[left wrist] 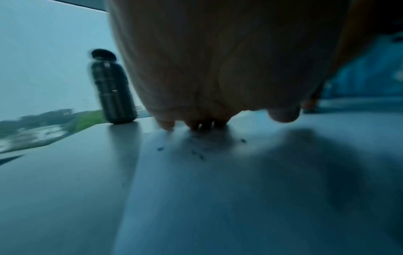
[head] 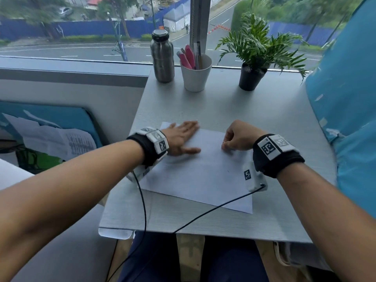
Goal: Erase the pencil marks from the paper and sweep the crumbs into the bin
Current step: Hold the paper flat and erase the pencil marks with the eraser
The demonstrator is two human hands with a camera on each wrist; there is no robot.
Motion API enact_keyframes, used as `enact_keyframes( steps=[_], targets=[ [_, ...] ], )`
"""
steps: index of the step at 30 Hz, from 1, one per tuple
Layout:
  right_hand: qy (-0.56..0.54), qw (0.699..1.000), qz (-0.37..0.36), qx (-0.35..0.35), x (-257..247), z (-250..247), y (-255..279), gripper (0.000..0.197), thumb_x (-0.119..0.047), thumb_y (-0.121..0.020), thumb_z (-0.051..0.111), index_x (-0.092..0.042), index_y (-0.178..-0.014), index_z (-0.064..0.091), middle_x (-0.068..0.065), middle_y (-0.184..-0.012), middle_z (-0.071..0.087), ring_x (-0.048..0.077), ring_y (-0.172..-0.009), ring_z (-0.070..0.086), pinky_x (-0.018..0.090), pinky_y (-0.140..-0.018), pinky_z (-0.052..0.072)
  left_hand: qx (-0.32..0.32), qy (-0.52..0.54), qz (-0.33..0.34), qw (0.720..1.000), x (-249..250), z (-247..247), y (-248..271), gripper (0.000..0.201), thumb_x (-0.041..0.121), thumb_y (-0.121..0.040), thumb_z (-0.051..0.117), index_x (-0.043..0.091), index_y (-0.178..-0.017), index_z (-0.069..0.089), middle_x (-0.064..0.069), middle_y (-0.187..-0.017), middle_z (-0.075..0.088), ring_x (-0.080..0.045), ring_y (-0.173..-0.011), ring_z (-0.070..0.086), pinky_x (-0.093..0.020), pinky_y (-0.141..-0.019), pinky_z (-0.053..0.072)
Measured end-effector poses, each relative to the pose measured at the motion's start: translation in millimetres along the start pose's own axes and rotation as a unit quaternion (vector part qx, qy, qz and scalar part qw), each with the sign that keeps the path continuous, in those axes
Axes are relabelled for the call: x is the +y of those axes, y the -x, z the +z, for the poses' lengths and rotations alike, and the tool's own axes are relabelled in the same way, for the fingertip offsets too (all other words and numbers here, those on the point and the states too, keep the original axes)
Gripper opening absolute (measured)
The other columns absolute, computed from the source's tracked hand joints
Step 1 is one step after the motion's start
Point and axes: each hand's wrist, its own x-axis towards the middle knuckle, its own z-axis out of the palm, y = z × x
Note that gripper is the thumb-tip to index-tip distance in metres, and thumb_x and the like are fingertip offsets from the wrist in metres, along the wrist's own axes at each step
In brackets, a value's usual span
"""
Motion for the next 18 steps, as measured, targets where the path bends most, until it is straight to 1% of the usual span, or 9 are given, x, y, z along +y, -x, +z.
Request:
enact_keyframes(
  steps=[2,4,6,8,10,11,14,16,18],
  targets=[
    [0.001,1.0,0.002,-0.004,-0.1,-1.0,0.2,0.006,-0.021,-0.077,0.076,-0.015,-0.079,0.078,-0.006,-0.069,0.068,0.005,-0.063,0.059,0.018,-0.052,0.042,0.004,0.011,-0.092,0.996,-9.7,-9.7,-3.3,0.096,0.073,-0.09,0.027,0.011,-0.155,-0.005,-0.006,-0.162,-0.011,-0.019,-0.15,-0.006,-0.044,-0.12,-0.002],
    [0.001,1.0,0.005,-0.006,-0.1,-2.1,0.2,0.006,-0.022,-0.076,0.076,-0.016,-0.079,0.078,-0.004,-0.071,0.07,0.008,-0.066,0.061,0.019,-0.054,0.043,0.024,0.022,-0.125,0.992,-8.2,-14.1,2.2,0.1,0.074,-0.088,0.031,0.006,-0.155,-0.001,-0.011,-0.162,-0.005,-0.024,-0.15,-0.001,-0.044,-0.12,-0.001],
    [-0.001,1.0,0.007,-0.007,0.8,-2.1,0.3,0.006,-0.022,-0.076,0.076,-0.017,-0.078,0.077,-0.004,-0.072,0.07,0.008,-0.067,0.062,0.019,-0.053,0.042,0.04,0.025,-0.083,0.995,-1.9,-12.8,14.4,0.098,0.069,-0.089,0.039,0.007,-0.155,0.001,-0.011,-0.163,-0.005,-0.024,-0.15,0.001,-0.043,-0.121,0.001],
    [-0.005,1.0,0.005,-0.007,1.1,-1.8,0.7,0.005,-0.022,-0.076,0.076,-0.017,-0.077,0.077,-0.004,-0.073,0.07,0.006,-0.066,0.061,0.018,-0.053,0.042,0.023,0.039,-0.01,0.999,-2.2,-6.5,27.9,0.093,0.06,-0.091,0.049,0.012,-0.156,0.003,-0.005,-0.163,-0.005,-0.02,-0.15,0.002,-0.039,-0.121,0.003],
    [-0.006,1.0,0.004,-0.006,0.8,-1.7,1.1,0.006,-0.022,-0.077,0.076,-0.016,-0.077,0.076,-0.003,-0.074,0.071,0.006,-0.066,0.06,0.019,-0.054,0.043,0.001,0.065,0.026,0.998,-13.2,-0.3,38.0,0.092,0.054,-0.09,0.057,0.017,-0.156,0.004,0.0,-0.163,-0.006,-0.016,-0.15,0.001,-0.038,-0.121,0.005],
    [-0.005,1.0,0.004,-0.006,0.4,-1.8,1.5,0.006,-0.021,-0.077,0.076,-0.016,-0.077,0.076,-0.003,-0.073,0.07,0.006,-0.066,0.06,0.018,-0.053,0.043,-0.005,0.076,0.015,0.997,-21.5,2.2,41.1,0.097,0.055,-0.087,0.061,0.019,-0.156,0.002,0.002,-0.163,-0.007,-0.014,-0.15,-0.002,-0.037,-0.121,0.005],
    [0.009,1.0,0.004,-0.006,-1.9,-1.8,2.1,0.004,-0.02,-0.077,0.075,-0.016,-0.076,0.076,-0.004,-0.07,0.068,0.006,-0.064,0.058,0.018,-0.052,0.042,-0.001,0.086,-0.061,0.994,-43.5,2.3,45.3,0.119,0.067,-0.072,0.068,0.021,-0.156,-0.003,0.005,-0.162,-0.01,-0.011,-0.149,-0.006,-0.042,-0.122,0.003],
    [0.021,1.0,0.004,-0.007,-3.8,-2.3,1.5,0.004,-0.02,-0.076,0.075,-0.016,-0.076,0.075,-0.005,-0.069,0.067,0.009,-0.066,0.06,0.018,-0.053,0.042,0.008,0.075,-0.071,0.995,-47.2,0.5,46.5,0.124,0.07,-0.067,0.071,0.021,-0.156,-0.001,0.006,-0.163,-0.008,-0.01,-0.149,-0.004,-0.044,-0.121,0.002],
    [0.035,0.999,0.003,-0.009,-6.4,-3.1,1.0,0.005,-0.02,-0.076,0.077,-0.015,-0.077,0.075,-0.005,-0.07,0.067,0.012,-0.069,0.062,0.018,-0.053,0.043,0.029,0.077,-0.065,0.994,-45.5,-0.2,47.7,0.126,0.069,-0.064,0.074,0.018,-0.156,0.004,0.004,-0.163,-0.003,-0.012,-0.149,0.0,-0.039,-0.121,0.003]
  ],
)
